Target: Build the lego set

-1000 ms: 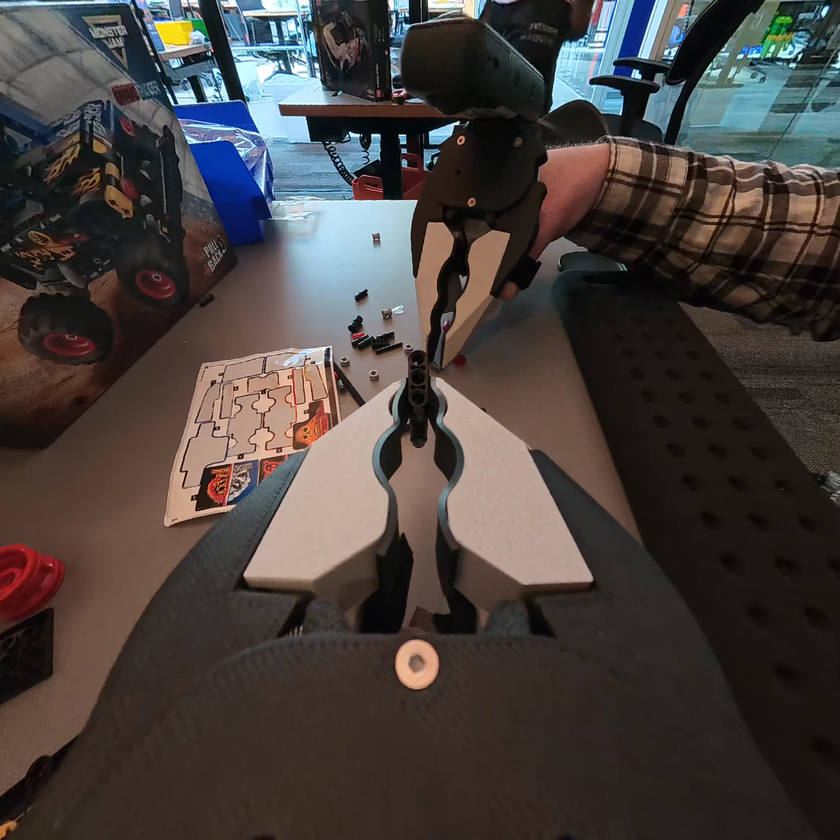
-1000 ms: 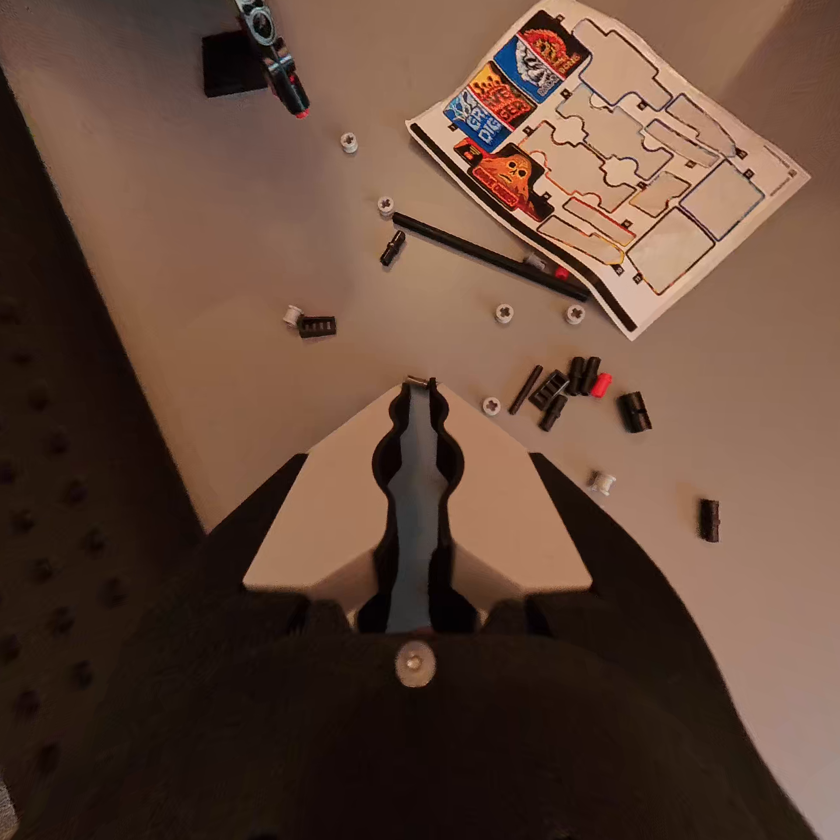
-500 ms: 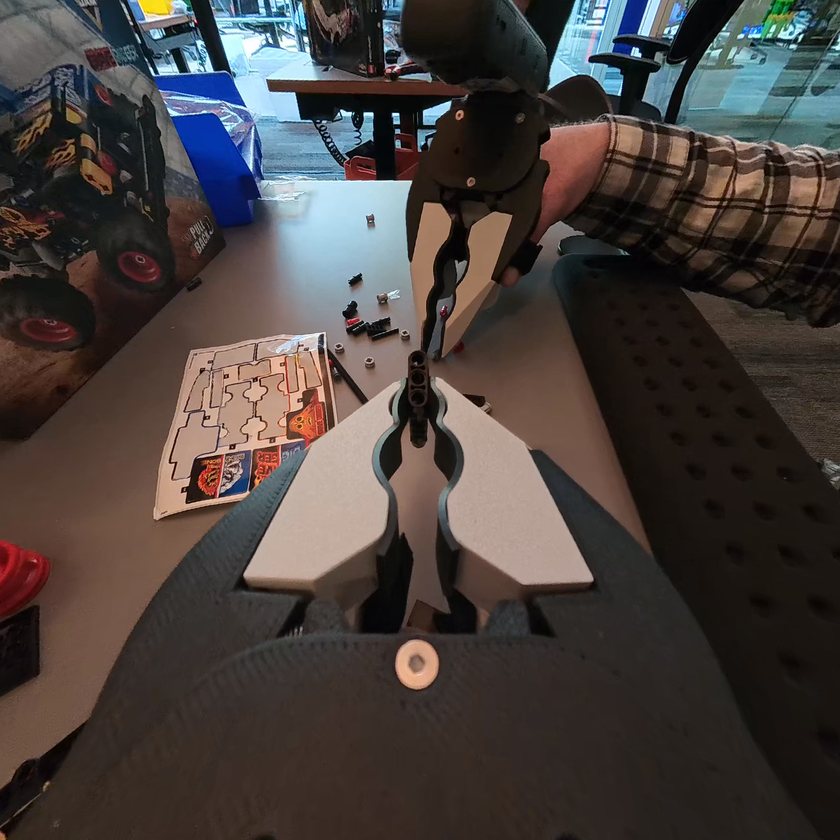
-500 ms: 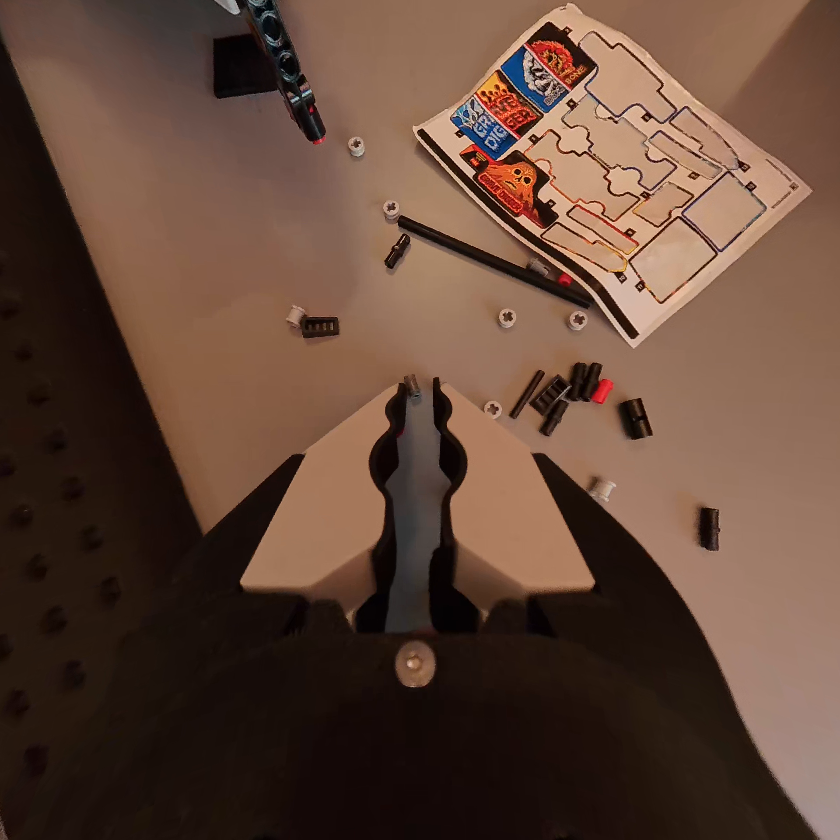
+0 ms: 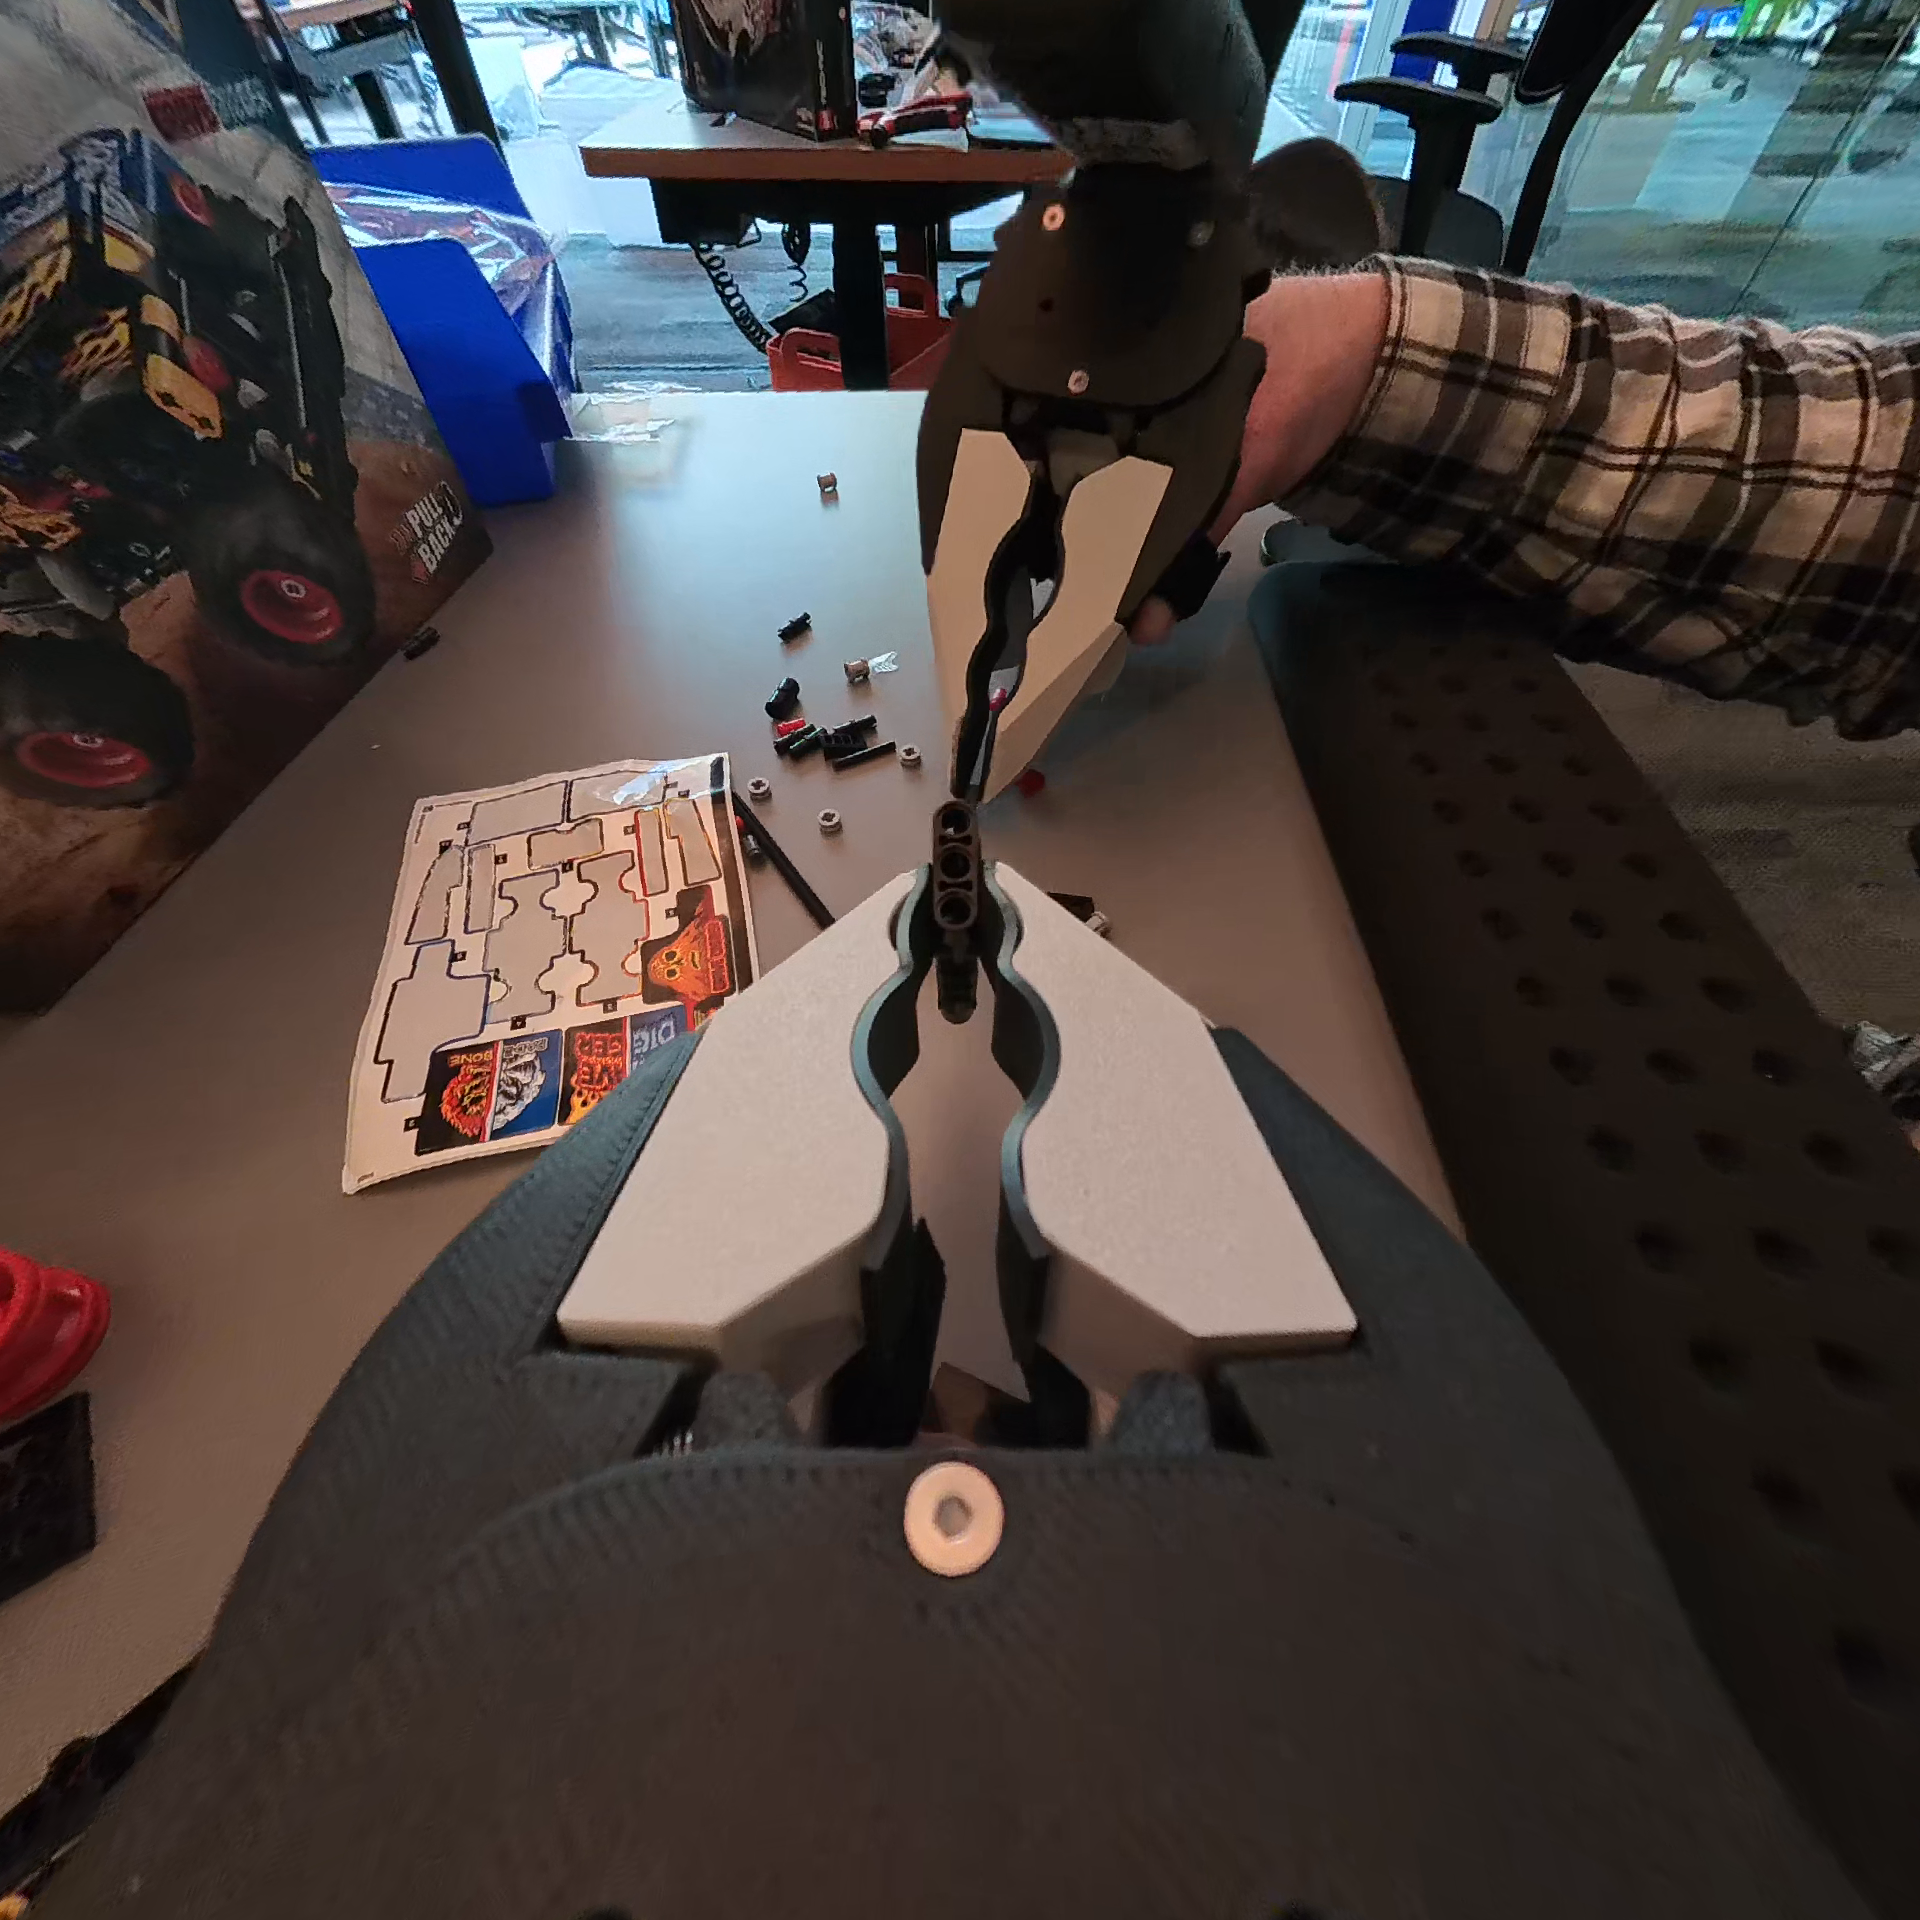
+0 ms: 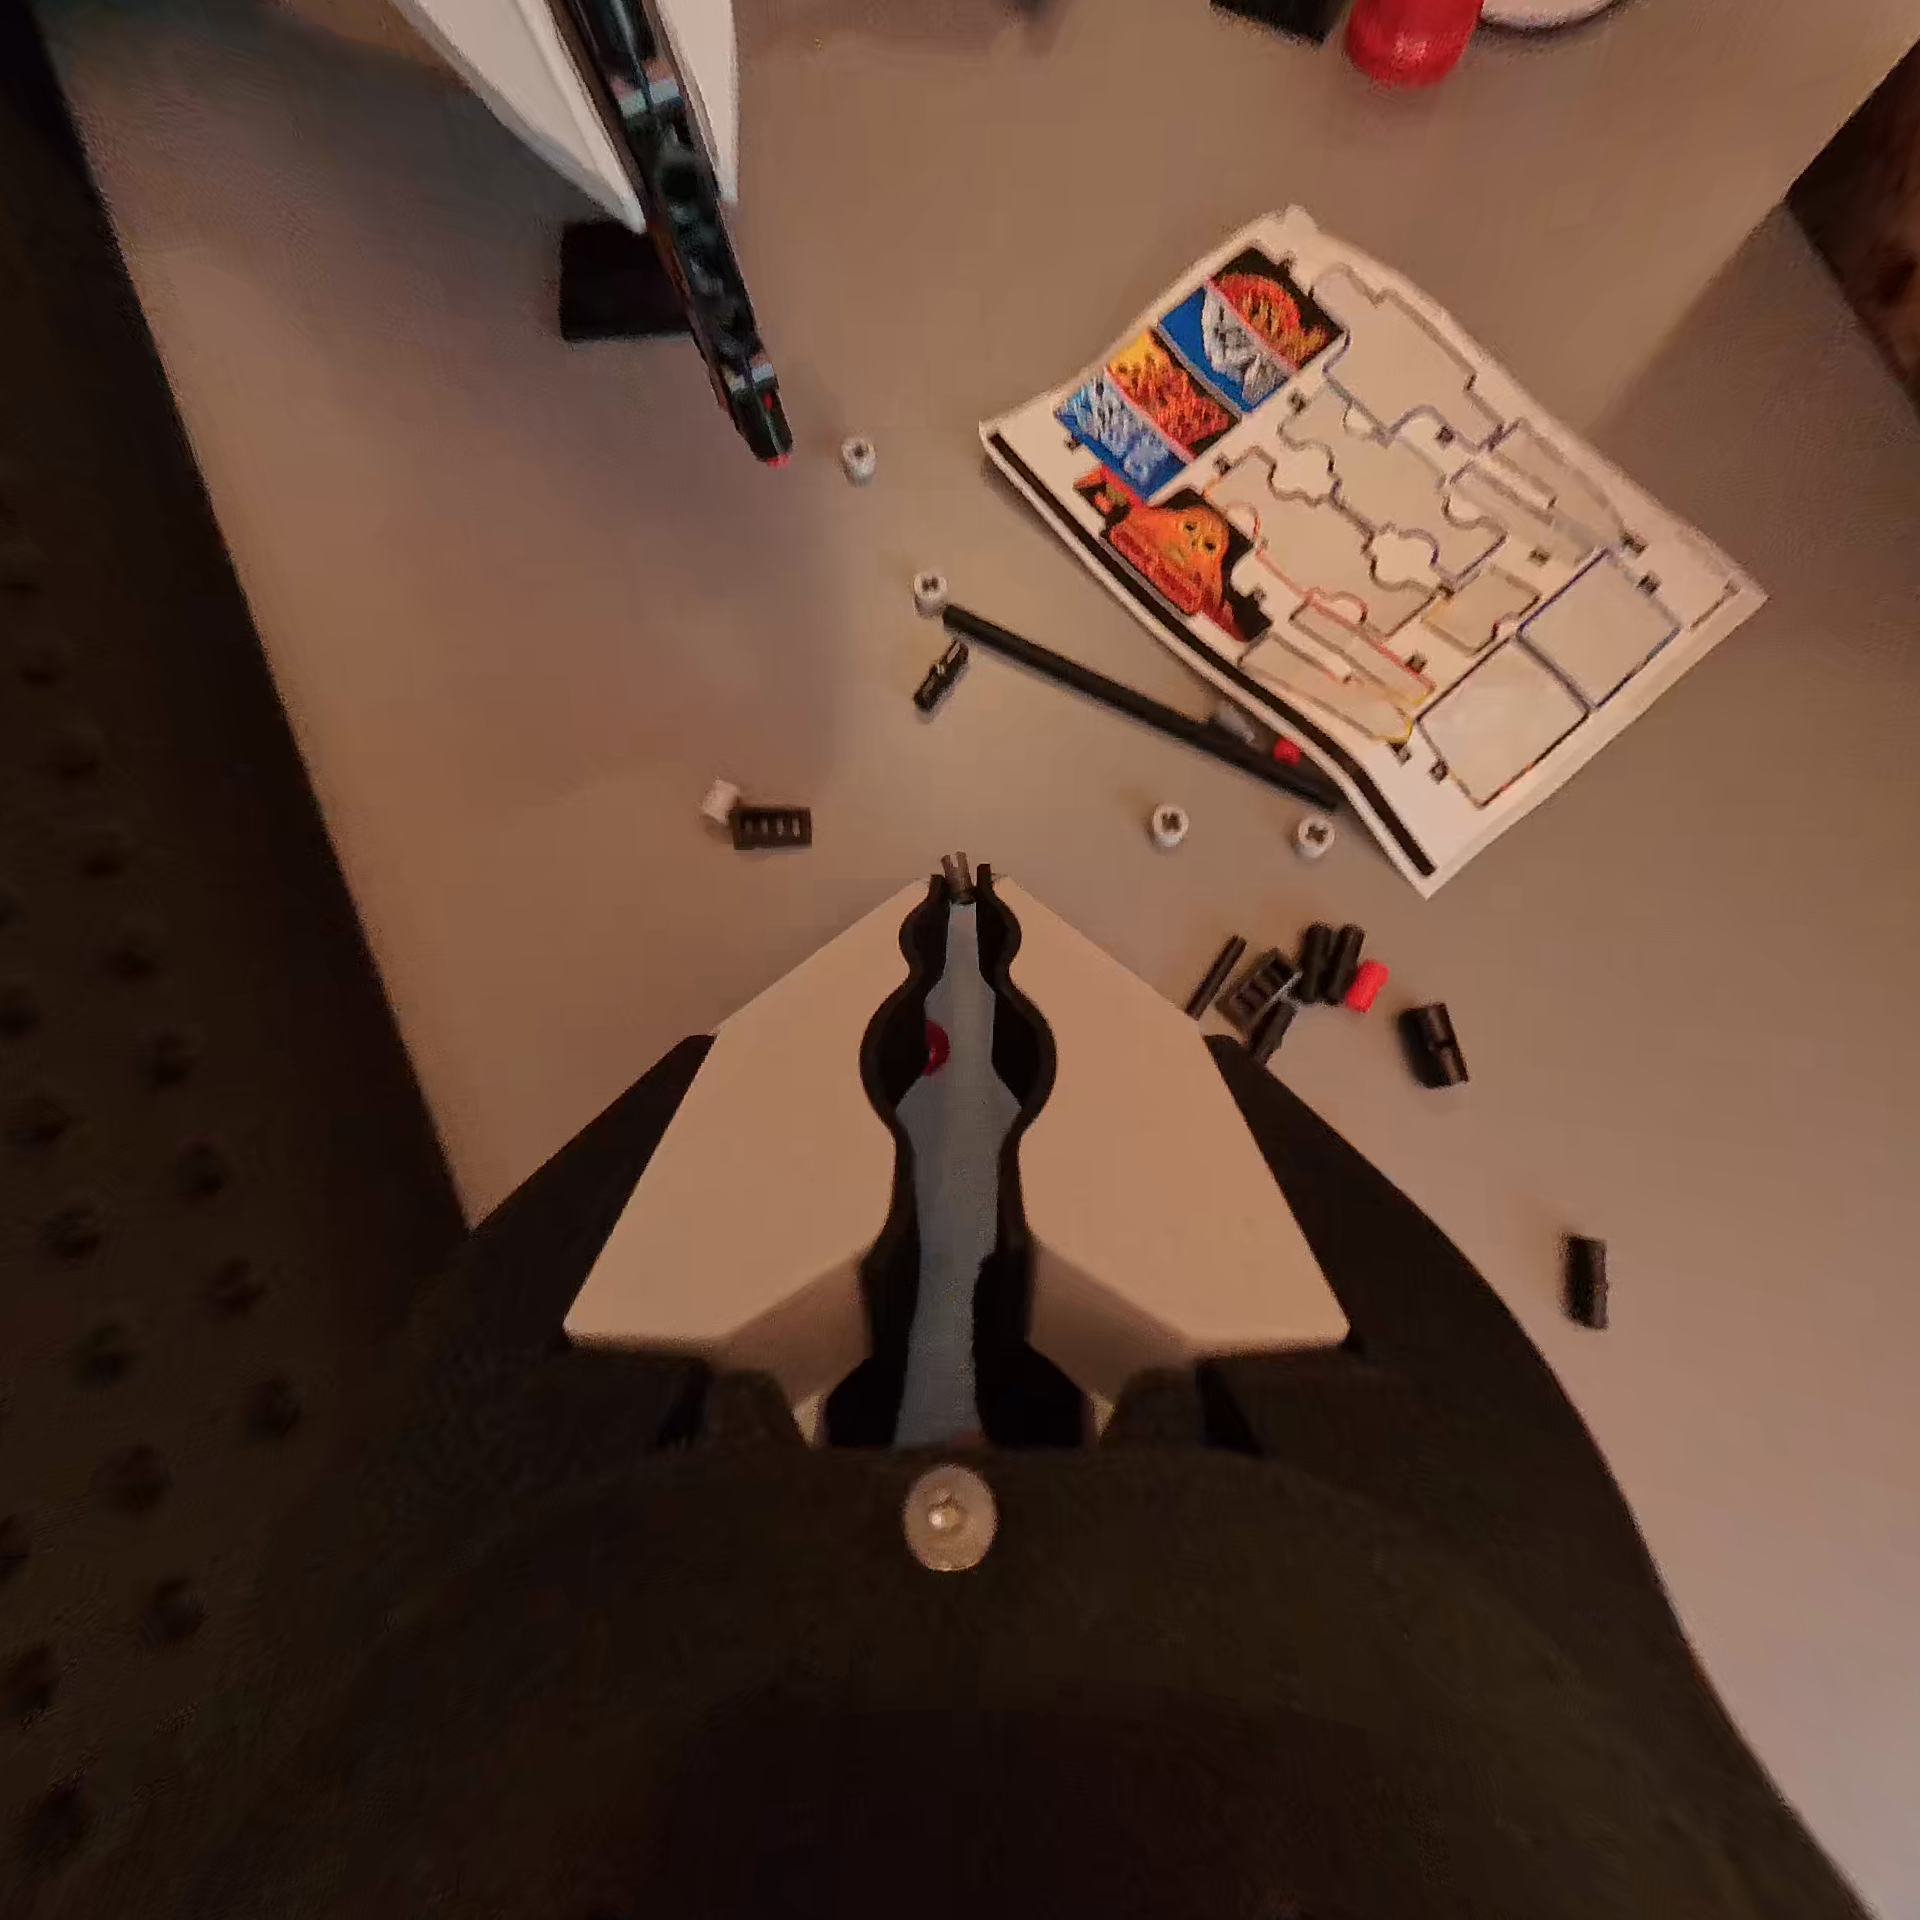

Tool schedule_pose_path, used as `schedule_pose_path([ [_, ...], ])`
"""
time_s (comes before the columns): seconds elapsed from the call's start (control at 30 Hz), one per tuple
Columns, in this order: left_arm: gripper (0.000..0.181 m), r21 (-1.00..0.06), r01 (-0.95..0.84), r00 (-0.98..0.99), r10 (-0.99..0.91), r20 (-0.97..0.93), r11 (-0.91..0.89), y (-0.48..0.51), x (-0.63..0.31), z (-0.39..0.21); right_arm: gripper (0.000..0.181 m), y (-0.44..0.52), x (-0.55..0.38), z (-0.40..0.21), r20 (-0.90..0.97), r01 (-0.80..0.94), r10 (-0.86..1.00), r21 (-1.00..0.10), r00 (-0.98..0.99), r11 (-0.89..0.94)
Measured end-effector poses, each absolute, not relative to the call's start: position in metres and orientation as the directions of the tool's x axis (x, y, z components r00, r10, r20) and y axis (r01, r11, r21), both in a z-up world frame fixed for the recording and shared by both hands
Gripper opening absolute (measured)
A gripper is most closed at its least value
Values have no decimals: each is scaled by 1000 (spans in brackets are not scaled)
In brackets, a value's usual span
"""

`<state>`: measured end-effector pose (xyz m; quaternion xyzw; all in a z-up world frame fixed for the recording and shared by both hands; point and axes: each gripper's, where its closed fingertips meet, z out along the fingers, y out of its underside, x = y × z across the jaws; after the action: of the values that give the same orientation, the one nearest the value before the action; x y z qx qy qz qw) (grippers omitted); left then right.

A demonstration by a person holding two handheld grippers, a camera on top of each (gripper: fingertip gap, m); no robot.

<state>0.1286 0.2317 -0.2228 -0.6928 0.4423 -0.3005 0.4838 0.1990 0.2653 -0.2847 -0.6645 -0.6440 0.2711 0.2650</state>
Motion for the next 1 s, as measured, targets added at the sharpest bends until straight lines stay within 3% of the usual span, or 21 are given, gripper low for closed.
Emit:
schedule_pose_path([
  [0.5,6,-900,-418,446,-891,-86,-123,233,117,-224,2,259,139,-225,187,603,982,-780,-32,168],
  [1.0,6,-920,-368,447,-893,-46,-137,235,116,-223,2,257,124,-213,226,523,974,-828,-20,203],
])
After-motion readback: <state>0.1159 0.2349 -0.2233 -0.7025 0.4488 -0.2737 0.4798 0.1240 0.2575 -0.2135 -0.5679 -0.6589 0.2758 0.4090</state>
